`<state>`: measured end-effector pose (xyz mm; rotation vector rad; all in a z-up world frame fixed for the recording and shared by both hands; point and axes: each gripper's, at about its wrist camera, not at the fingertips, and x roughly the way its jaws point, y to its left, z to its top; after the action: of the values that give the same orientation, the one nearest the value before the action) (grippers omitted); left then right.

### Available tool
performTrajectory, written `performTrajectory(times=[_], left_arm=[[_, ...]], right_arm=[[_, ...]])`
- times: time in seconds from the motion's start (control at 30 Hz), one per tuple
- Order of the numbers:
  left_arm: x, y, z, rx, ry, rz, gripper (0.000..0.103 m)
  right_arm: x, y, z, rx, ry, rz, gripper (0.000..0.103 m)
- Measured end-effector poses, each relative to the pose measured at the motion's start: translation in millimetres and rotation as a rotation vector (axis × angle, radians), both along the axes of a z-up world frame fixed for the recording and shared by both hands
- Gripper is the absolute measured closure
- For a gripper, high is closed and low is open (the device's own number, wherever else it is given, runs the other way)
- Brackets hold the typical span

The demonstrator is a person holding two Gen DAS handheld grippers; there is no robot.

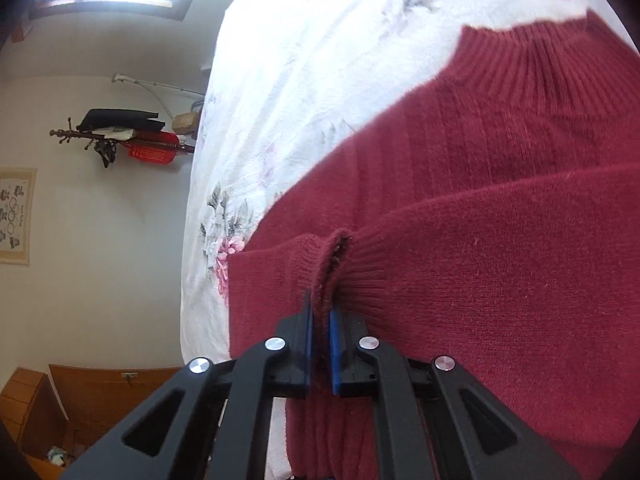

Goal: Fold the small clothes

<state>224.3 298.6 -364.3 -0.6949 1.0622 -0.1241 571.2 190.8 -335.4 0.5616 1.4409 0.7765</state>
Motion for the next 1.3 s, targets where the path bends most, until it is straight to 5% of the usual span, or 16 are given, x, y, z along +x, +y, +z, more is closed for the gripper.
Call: performTrajectory(times=[0.3,0.53,0.73,0.97,1.3], left_arm=[[6,-4,-5,-0.017,0.027,-0.01,0.029],[7,3,-6,-0.051,0.046,0.0,0.029],[9,4,-5,-0.051,0.051,-0.002,0.027],[22,-3,5,-0.057,0.075,-0.033,0.026],[73,19,59,-0.012,-0.043,-0.069,0.028]], right_arm=[[6,-42,136,-0.026,-0.255,-0.037,0.097],[22,-121,181,-0.07,-0.32,-0.147,0.097],[25,-189,162,-0.11,-0.29,-0.228,0.097],[27,-243,104,-0.141,-0.199,-0.3,0.097],[22,-294,16,-0.215,-0.054,-0.369,0.097]])
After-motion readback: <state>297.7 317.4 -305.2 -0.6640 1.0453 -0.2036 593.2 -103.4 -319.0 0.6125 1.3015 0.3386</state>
